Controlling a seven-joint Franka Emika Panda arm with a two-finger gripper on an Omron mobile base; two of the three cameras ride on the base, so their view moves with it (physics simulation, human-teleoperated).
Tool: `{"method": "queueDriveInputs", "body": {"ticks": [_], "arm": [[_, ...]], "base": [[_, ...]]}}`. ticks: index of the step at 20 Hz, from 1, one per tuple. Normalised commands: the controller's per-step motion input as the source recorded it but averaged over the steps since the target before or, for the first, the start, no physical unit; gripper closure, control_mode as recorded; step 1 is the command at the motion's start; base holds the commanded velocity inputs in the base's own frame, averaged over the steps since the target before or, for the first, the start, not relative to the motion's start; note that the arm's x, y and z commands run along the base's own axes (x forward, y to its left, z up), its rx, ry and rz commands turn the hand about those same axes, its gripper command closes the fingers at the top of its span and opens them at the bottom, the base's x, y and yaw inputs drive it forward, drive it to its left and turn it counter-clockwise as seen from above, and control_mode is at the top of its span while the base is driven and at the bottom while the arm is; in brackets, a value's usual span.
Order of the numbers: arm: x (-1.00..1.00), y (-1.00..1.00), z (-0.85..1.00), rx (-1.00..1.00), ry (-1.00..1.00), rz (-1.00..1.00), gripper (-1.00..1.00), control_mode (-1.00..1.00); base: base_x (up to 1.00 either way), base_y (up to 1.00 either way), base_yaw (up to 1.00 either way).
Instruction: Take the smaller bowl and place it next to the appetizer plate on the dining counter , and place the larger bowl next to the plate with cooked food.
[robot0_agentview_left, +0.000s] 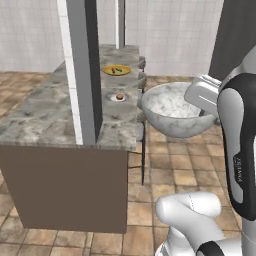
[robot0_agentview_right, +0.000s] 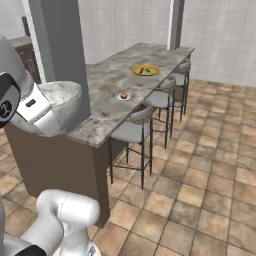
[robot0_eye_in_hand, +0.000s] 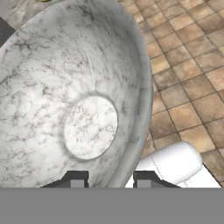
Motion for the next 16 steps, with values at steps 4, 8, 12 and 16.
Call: {"method": "queueDriveInputs", "body": {"ticks": [4,8,12,16], "arm": [[0.00,0.00,0.00,0.00,0.00,0.00,1.00,1.00],[0.00,0.00,0.00,0.00,0.00,0.00,1.00,1.00],[0.00,0.00,0.00,0.00,0.00,0.00,1.00,1.00],[0.00,0.00,0.00,0.00,0.00,0.00,1.00,1.00]], "base": [[0.00,-1.00,-0.08],[0.36,-0.84,-0.06],[0.80,-0.61,-0.03],[1.00,-0.41,-0.01]]}}
